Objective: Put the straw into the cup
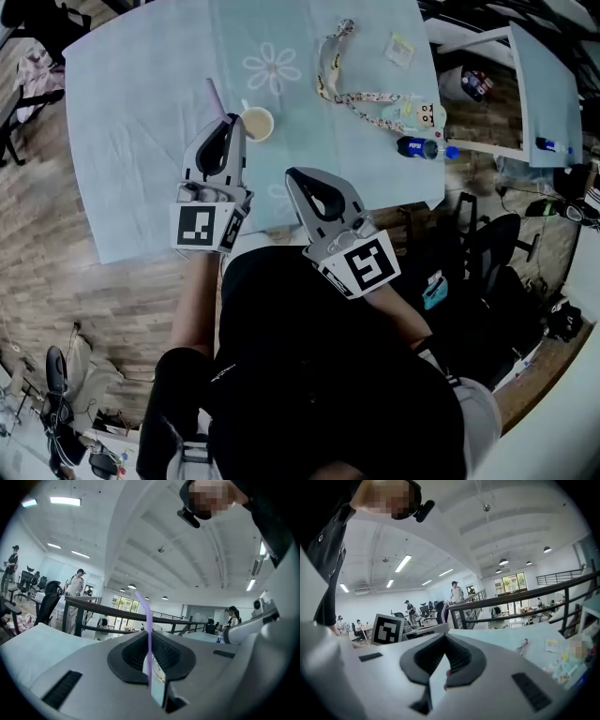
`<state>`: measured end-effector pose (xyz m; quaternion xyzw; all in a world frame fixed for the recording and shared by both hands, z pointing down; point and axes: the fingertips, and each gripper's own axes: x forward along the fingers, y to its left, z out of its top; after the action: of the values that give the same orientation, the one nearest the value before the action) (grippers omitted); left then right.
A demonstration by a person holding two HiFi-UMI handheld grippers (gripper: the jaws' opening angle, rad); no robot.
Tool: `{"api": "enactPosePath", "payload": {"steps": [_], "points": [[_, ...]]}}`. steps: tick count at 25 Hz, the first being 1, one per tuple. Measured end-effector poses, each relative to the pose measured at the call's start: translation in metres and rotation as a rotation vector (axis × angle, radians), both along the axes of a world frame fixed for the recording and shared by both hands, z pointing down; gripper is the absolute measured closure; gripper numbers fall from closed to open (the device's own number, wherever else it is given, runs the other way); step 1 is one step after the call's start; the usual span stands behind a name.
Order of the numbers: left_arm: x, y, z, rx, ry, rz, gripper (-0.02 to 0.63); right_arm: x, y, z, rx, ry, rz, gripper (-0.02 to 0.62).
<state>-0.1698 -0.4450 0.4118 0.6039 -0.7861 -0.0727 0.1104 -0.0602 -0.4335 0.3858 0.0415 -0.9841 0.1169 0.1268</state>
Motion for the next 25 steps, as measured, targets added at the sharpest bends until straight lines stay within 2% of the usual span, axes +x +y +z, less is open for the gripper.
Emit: {"api": "enactPosePath", "payload": {"steps": [4, 5, 9, 18, 25], "points": [[-0.008, -0.008, 0.032, -0.101, 0.055, -0.055, 0.575, 0.001, -0.016, 0.012, -0.016, 0.023, -0.024, 0.587], [-0.009, -0.011, 0.038, -0.110, 0.060, -0.067, 0.575, 0.001, -0.020, 0.015, -0.020, 0.030, -0.033, 0.588], [-0.013, -0.023, 0.053, -0.060, 0.025, -0.083, 0.575, -0.001, -0.031, 0.026, -0.021, 0.052, -0.067, 0.588], [-0.020, -0.033, 0.114, -0.153, 0.057, -0.141, 0.575, -0.002, -0.044, 0.045, -0.046, 0.087, -0.118, 0.587], [-0.015, -0.038, 0.146, -0.223, 0.069, -0.152, 0.575, -0.002, -0.058, 0.053, -0.066, 0.086, -0.121, 0.588]]}}
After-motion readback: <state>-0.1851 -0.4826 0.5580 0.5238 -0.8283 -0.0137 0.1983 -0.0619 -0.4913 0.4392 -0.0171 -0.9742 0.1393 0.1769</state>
